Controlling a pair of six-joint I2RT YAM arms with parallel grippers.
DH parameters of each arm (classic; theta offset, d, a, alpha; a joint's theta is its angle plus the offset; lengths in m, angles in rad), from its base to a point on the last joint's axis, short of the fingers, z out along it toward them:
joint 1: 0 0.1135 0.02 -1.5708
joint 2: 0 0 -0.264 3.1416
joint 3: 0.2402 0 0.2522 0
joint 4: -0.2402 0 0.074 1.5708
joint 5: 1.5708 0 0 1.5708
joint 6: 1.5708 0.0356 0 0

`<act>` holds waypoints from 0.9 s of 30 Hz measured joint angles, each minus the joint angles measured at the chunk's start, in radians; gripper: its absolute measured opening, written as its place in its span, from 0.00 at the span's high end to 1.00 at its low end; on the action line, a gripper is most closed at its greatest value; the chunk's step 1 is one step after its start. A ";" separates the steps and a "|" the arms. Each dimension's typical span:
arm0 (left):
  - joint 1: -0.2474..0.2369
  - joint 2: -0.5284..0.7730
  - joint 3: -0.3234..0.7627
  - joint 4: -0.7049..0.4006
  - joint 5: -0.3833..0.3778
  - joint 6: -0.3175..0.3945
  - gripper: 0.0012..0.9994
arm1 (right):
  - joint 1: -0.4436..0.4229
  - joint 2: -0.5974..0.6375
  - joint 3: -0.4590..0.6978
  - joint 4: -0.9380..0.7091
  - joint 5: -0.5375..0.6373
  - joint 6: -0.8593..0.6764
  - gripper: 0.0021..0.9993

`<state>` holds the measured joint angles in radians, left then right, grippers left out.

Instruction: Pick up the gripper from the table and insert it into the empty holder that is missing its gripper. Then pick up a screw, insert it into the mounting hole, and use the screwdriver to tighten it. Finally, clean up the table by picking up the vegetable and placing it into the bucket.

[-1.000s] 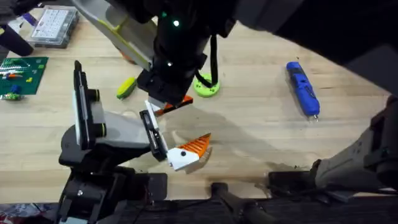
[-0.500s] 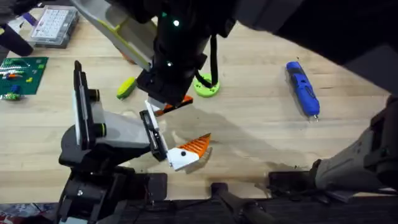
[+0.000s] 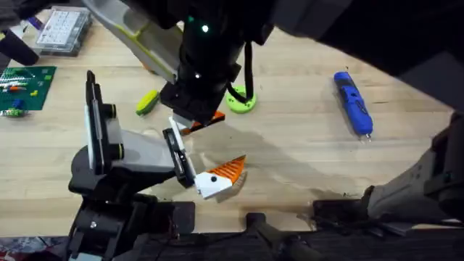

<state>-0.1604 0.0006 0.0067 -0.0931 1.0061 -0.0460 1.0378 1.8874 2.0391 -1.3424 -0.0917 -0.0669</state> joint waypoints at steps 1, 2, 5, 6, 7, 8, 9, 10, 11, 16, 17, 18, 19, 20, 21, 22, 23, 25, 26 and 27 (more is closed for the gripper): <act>0.000 0.000 0.000 0.000 0.000 0.000 0.01 | 0.000 0.000 -0.005 0.001 0.000 0.000 0.99; 0.000 0.000 0.000 0.000 0.000 0.000 0.01 | 0.000 0.000 -0.009 0.001 0.000 0.000 0.99; 0.000 0.000 0.000 0.000 0.000 0.000 0.01 | 0.000 0.006 -0.014 0.002 -0.001 0.000 0.99; 0.000 0.000 0.000 0.000 0.000 -0.003 0.01 | 0.000 0.009 -0.014 0.002 -0.002 0.000 0.99; 0.000 0.000 0.000 0.000 0.000 -0.006 0.01 | 0.000 0.011 -0.014 0.002 -0.003 0.000 0.99; 0.000 0.000 0.000 0.000 0.000 -0.009 0.01 | 0.000 0.012 -0.014 0.001 -0.003 0.000 0.99; 0.000 0.000 0.000 0.000 0.000 -0.011 0.01 | 0.000 0.013 -0.014 0.001 -0.003 0.000 0.99; 0.000 0.000 0.000 0.000 0.000 -0.013 0.01 | 0.000 0.013 -0.014 0.001 -0.003 0.000 0.99; 0.000 0.000 0.000 0.000 0.000 -0.014 0.01 | 0.000 0.013 -0.014 0.001 -0.003 0.000 0.99; 0.000 0.000 0.000 0.000 0.001 -0.015 0.01 | 0.000 0.031 -0.014 0.001 -0.004 0.000 0.99; 0.000 0.000 0.000 -0.001 0.000 -0.020 0.01 | 0.000 0.041 -0.014 0.002 -0.004 0.000 0.99; 0.001 0.005 0.000 -0.003 0.000 -0.030 0.01 | 0.000 0.049 -0.014 0.004 -0.004 0.000 0.99; 0.002 0.011 0.000 -0.003 0.000 -0.038 0.01 | 0.000 0.054 -0.014 0.006 -0.003 0.000 0.99; 0.002 0.015 0.000 -0.002 0.000 -0.042 0.01 | -0.001 0.055 -0.014 0.007 -0.003 0.000 0.99; 0.002 0.016 0.000 -0.002 0.000 -0.044 0.01 | -0.001 0.055 -0.014 0.006 -0.003 0.000 0.99; 0.002 0.016 0.000 -0.002 0.000 -0.044 0.01 | -0.001 0.055 -0.014 0.008 -0.003 0.000 0.99; 0.002 0.016 0.000 -0.001 -0.001 -0.045 0.01 | 0.000 0.055 -0.014 0.010 -0.002 0.000 0.99; 0.002 0.016 0.000 -0.001 -0.002 -0.045 0.01 | 0.000 0.055 -0.014 0.011 -0.003 0.000 0.99; 0.002 0.016 0.000 -0.001 -0.002 -0.045 0.01 | 0.000 0.055 -0.014 0.011 -0.002 0.000 0.99; 0.002 0.016 0.000 -0.001 -0.002 -0.045 0.01 | 0.000 0.055 -0.014 0.012 -0.002 0.000 0.99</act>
<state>-0.1585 0.0166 0.0065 -0.0944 1.0039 -0.0910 1.0374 1.9427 2.0254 -1.3308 -0.0942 -0.0668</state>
